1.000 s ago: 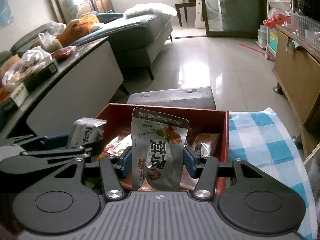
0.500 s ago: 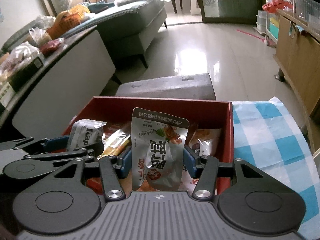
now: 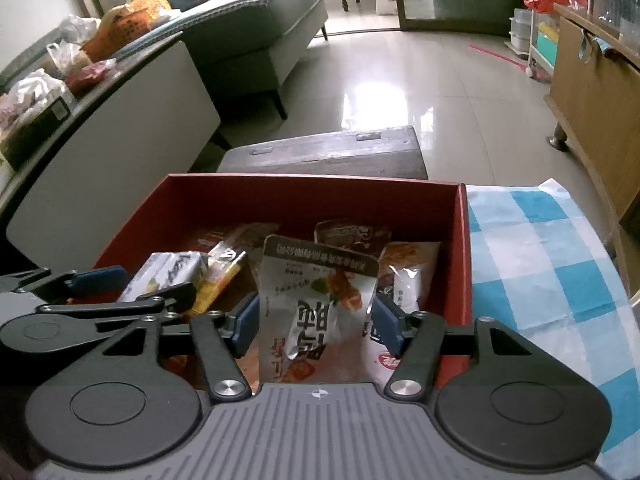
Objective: Organize snacks
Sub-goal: 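Lower both packets into the red box and open both tools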
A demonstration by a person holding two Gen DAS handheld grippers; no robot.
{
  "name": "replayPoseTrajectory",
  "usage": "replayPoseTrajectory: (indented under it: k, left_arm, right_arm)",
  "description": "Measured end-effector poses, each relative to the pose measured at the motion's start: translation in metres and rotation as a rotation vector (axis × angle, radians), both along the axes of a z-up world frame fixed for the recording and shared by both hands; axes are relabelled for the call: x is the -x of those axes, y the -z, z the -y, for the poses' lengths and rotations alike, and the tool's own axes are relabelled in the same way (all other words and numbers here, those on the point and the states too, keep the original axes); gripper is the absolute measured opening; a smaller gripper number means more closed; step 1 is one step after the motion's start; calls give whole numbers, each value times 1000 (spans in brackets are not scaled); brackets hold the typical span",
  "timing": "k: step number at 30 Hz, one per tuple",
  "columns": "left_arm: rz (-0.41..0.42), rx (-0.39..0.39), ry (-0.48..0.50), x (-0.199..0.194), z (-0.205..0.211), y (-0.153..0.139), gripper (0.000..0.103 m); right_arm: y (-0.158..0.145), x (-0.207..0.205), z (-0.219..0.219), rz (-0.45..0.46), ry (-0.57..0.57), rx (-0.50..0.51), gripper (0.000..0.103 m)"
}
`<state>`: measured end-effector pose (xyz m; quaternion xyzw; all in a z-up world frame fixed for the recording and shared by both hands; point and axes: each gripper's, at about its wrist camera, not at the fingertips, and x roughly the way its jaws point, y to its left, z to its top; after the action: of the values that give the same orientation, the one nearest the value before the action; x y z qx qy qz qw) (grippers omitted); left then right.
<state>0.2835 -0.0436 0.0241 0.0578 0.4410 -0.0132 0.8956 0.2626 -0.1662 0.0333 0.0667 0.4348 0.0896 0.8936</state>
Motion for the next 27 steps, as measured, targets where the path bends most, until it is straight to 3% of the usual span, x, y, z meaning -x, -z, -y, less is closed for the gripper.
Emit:
replayPoseTrajectory:
  k: [10, 14, 27]
  left_arm:
    - [13, 17, -1, 5, -4, -13, 73]
    - [18, 25, -5, 9, -7, -19, 74]
    - [38, 48, -6, 32, -14, -38, 78]
  right_arm:
    - [-13, 10, 2, 40, 7, 4, 71]
    - [-19, 16, 4, 57, 8, 3, 78]
    - [-33, 42, 3, 86, -12, 0, 79]
